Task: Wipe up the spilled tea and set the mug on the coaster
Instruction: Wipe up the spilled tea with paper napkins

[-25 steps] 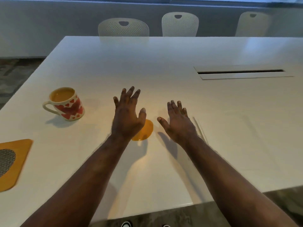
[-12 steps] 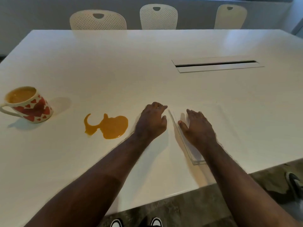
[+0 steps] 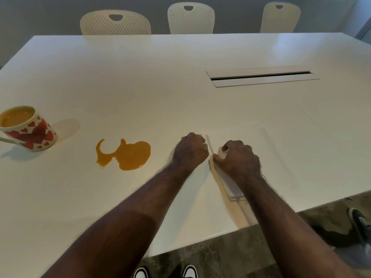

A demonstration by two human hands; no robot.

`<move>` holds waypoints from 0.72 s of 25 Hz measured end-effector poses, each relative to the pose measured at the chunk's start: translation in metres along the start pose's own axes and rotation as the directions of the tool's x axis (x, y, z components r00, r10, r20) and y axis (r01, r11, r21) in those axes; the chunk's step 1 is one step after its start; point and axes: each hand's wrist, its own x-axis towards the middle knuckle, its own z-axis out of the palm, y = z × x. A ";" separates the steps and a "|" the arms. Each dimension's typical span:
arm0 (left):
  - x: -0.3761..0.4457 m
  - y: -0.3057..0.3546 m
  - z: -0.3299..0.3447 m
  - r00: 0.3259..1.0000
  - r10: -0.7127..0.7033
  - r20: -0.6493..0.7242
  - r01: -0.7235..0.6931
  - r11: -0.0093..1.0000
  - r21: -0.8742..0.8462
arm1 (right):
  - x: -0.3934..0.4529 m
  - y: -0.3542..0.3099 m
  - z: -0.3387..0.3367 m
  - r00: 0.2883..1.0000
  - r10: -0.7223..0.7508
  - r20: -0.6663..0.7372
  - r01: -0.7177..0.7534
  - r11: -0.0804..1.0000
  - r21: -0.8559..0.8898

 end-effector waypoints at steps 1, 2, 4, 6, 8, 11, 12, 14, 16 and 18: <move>0.001 0.000 0.002 1.000 -0.012 -0.004 0.012 1.000 -0.016 | 0.000 -0.001 -0.001 1.000 0.002 0.005 -0.002 1.000 0.006; 0.001 0.000 0.003 1.000 -0.021 -0.008 0.021 0.999 -0.032 | 0.000 -0.001 -0.001 1.000 0.005 0.008 -0.005 1.000 0.009; 0.003 0.000 0.005 0.999 -0.035 -0.011 0.034 0.998 -0.059 | 0.000 -0.003 0.000 1.000 0.008 0.011 -0.008 1.000 0.004; 0.004 0.001 0.004 0.999 -0.046 -0.004 0.046 0.995 -0.085 | 0.000 -0.005 0.000 1.000 0.014 0.009 -0.014 1.000 0.002; 0.004 0.002 0.003 0.999 -0.046 0.002 0.046 0.992 -0.113 | 0.001 -0.007 0.001 1.000 0.022 0.003 -0.022 1.000 0.007; 0.003 0.005 0.001 0.999 -0.038 -0.004 0.037 0.989 -0.146 | 0.000 -0.006 0.000 0.999 0.030 -0.014 -0.029 0.997 0.073; 0.003 0.006 0.001 0.999 -0.034 -0.010 0.032 0.988 -0.151 | 0.000 -0.005 -0.002 0.999 0.043 -0.027 -0.039 0.993 0.111; 0.004 0.007 0.001 0.999 -0.036 -0.017 0.032 0.987 -0.158 | 0.003 0.001 -0.006 0.995 0.073 -0.061 -0.061 0.981 0.181; 0.006 0.007 0.001 0.999 -0.043 -0.010 0.041 0.984 -0.176 | 0.005 0.010 -0.011 0.993 0.086 -0.084 -0.063 0.967 0.248; 0.007 0.007 0.001 0.999 -0.046 0.018 0.049 0.980 -0.191 | 0.006 0.021 -0.013 0.991 0.082 -0.102 -0.046 0.948 0.316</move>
